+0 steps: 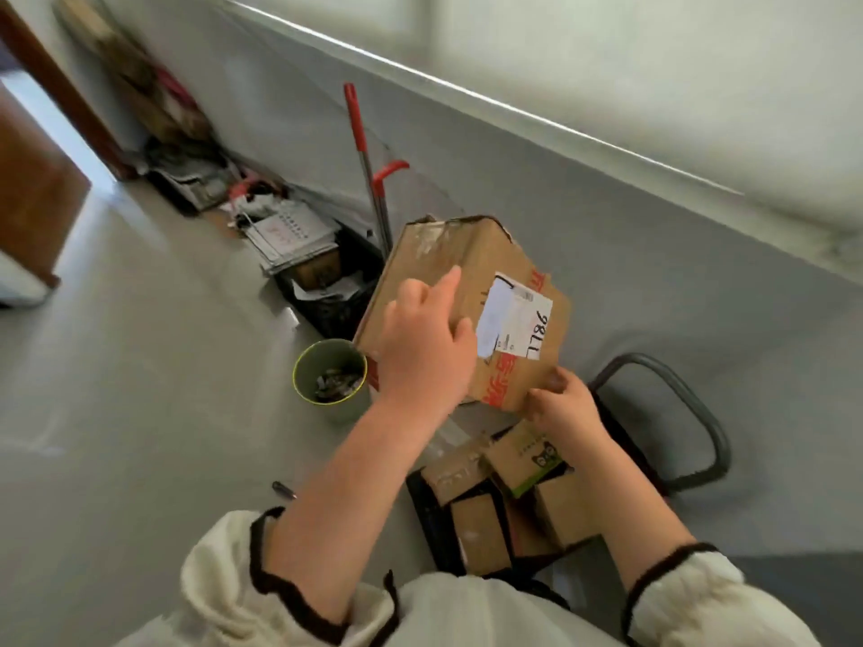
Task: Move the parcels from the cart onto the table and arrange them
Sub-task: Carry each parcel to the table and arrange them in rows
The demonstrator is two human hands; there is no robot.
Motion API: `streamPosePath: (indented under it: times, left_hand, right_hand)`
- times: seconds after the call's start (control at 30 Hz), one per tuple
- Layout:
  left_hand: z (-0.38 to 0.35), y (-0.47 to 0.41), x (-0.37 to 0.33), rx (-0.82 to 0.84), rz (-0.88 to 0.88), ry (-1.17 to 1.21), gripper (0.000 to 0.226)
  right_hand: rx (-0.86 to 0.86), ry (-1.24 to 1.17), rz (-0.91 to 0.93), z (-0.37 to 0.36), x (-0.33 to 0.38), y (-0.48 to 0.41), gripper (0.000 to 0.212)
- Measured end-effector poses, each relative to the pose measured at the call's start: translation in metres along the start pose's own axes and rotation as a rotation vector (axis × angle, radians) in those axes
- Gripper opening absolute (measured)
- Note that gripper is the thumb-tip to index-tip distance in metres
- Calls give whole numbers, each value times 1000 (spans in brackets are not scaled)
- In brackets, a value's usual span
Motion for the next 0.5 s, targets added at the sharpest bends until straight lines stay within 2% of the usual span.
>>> streamPosePath:
  times: [0.1, 0.23, 0.37, 0.5]
  left_hand:
    - [23, 12, -32, -54, -219, -118, 51]
    - [36, 19, -37, -97, -249, -98, 47]
    - [48, 1, -9, -154, -130, 189, 43]
    - [48, -29, 44, -141, 294, 547, 42]
  right_hand:
    - [129, -221, -139, -23, -6, 25, 60]
    - [147, -308, -189, -30, -2, 41, 60]
    - [12, -274, -102, 4, 24, 49, 61]
    - [-123, -178, 246, 47, 79, 78, 50]
Point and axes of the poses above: each hand's wrist, its own y-axis away from the middle knuckle, its own z-axis out of the back of the hand, x = y × z, the point moved 3 cm from there along -y, towards the middle knuckle, and after that the axes turned 14 degrees about -x, right-handed, at the moved point
